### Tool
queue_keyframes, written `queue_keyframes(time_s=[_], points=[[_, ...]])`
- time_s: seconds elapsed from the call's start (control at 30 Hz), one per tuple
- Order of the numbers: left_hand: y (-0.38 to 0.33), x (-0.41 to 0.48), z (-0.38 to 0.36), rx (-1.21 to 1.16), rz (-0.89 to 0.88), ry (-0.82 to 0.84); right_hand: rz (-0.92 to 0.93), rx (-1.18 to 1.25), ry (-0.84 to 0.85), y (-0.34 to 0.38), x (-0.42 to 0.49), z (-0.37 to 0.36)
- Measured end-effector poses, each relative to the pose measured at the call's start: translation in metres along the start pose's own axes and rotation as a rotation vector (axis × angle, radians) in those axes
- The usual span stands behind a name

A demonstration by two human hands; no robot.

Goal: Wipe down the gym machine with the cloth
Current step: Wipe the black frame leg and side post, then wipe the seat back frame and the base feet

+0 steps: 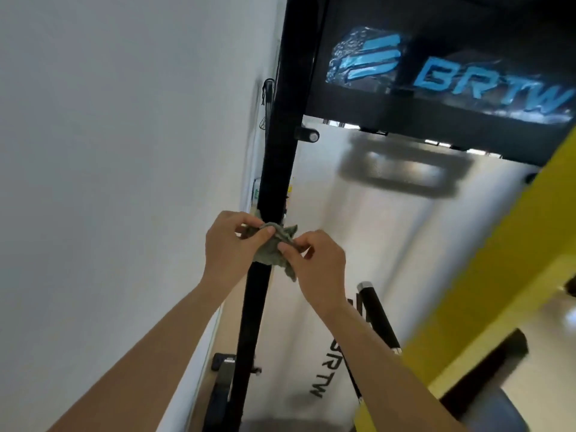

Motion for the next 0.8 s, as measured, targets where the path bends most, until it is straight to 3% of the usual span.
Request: queue_keyframes(time_s=[0.17,0.33,0.47,0.57,0.67,0.8], points=[[-0.027,-0.062,0.012,-0.119,0.094,0.187,-0.272,0.260,0.137,-0.024,-0.092,0.037],[-0.064,-0.125,0.017,-0.296,0.198,0.393,-0.451,0.363,0.166,-0.043,-0.176,0.079],[-0.071,-0.163,-0.002,-0.225,0.153,0.570,-0.609,0.412,0.056,-0.060,-0.214,0.114],[-0.080,-0.182,-0.020,-0.233,0.138,0.652,-0.626,0.435,-0.062,-0.071,-0.225,0.138],[-0.097,-0.197,-0.043,-0.242,0.155,0.624,-0.620,0.491,-0.178,-0.082,-0.225,0.161],[-0.119,-0.211,-0.083,-0.223,0.188,0.442,-0.642,0.528,-0.299,-0.103,-0.205,0.175]])
Point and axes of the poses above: each hand's wrist, its own x-axis towards the middle knuckle, its own z-axis out of the back of the hand, y = z × x, the point moved 1 cm from there along x, towards the middle knuckle, and after that the axes turned 15 degrees about -z, right-handed, at the moved point
